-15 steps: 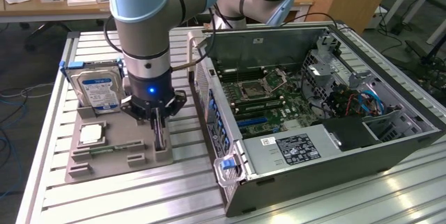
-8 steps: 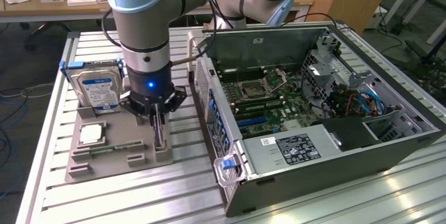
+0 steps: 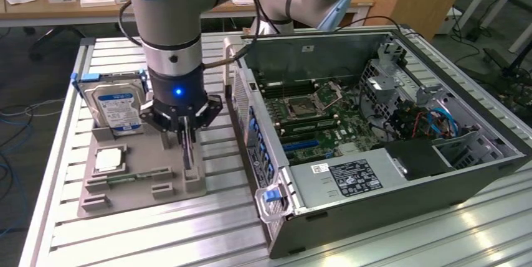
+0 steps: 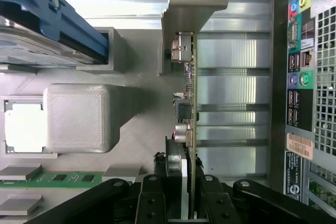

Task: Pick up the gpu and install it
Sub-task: 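Pick up the gpu and move the gpu toward the slot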

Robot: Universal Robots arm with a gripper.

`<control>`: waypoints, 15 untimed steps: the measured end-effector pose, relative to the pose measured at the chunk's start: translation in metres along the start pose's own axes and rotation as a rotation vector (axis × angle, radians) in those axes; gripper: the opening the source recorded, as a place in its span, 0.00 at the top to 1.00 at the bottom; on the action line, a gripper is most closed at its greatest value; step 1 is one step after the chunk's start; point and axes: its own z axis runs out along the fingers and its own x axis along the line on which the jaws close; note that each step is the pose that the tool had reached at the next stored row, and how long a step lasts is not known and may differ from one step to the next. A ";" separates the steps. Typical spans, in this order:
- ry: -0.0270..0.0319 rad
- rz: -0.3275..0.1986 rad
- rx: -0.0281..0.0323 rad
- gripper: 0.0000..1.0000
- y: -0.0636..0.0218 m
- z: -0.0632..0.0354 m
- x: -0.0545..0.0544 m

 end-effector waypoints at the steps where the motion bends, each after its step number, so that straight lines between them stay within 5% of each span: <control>1: 0.0000 0.000 -0.0001 0.72 0.0000 -0.0023 0.000; 15: 0.0001 0.000 -0.0015 0.72 0.0008 -0.0358 0.000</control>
